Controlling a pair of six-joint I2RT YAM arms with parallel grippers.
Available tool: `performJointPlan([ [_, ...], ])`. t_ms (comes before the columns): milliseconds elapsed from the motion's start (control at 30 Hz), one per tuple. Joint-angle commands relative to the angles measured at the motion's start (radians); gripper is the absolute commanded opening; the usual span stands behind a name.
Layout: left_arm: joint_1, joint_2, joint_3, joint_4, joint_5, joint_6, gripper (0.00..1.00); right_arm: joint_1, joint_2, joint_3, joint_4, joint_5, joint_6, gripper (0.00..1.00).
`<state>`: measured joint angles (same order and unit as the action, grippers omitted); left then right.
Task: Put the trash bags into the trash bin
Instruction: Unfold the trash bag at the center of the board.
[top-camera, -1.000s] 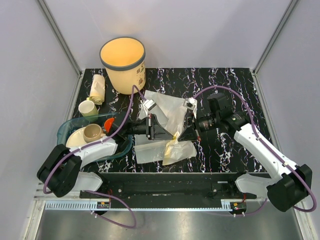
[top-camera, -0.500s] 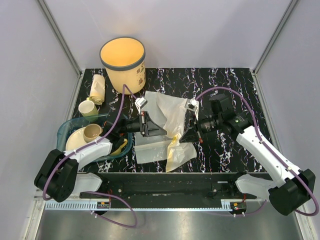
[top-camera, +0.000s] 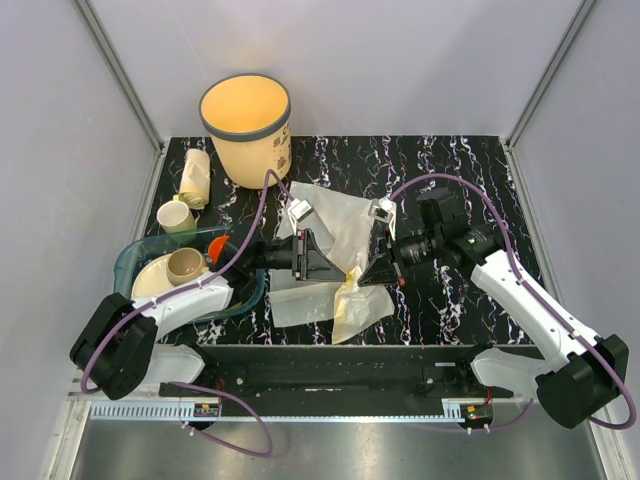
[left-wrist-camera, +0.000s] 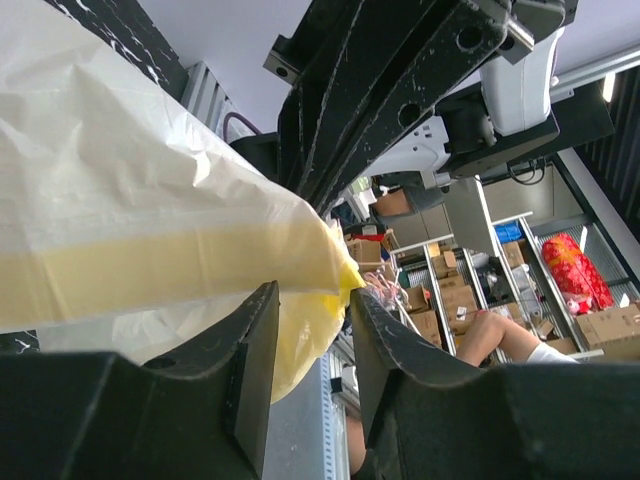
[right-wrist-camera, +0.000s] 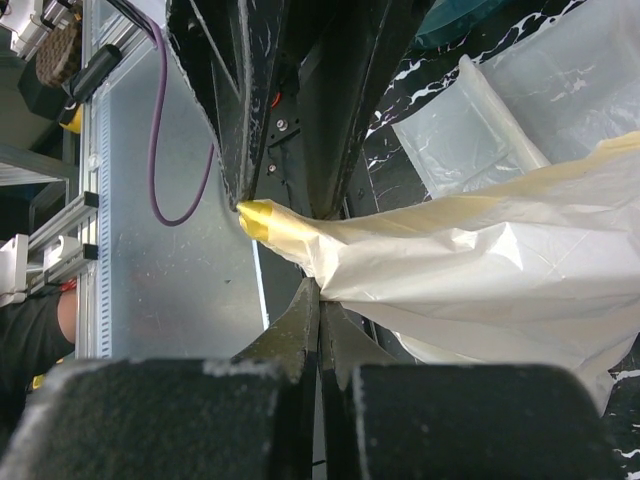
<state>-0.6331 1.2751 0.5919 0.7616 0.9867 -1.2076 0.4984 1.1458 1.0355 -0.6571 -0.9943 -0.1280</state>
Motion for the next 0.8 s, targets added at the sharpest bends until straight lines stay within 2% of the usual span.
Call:
performJointPlan([
  [0,-0.027,0.013,0.051,0.073,0.01,0.008,0.36,0.002,0.003,0.034,0.011,-0.032,-0.015,0.0],
  [100,-0.036,0.021,0.049,0.079,0.009,0.006,0.31,0.002,0.002,0.034,0.019,-0.037,-0.01,0.0],
  [200,-0.039,0.023,0.042,0.09,0.015,0.0,0.15,0.0,0.002,0.034,0.016,-0.033,-0.01,0.0],
  [233,-0.036,0.023,0.031,0.1,0.018,-0.006,0.05,0.0,-0.001,0.034,0.014,-0.035,-0.012,0.0],
  [300,-0.033,0.015,0.023,0.113,0.021,-0.009,0.0,0.0,-0.006,0.031,0.008,-0.024,-0.015,0.0],
  [533,0.058,-0.022,-0.03,0.019,0.033,0.0,0.0,-0.009,-0.021,0.008,-0.018,-0.01,-0.028,0.0],
  [767,0.082,-0.031,-0.058,-0.03,0.017,0.023,0.0,-0.012,-0.02,0.0,-0.052,-0.004,-0.045,0.0],
])
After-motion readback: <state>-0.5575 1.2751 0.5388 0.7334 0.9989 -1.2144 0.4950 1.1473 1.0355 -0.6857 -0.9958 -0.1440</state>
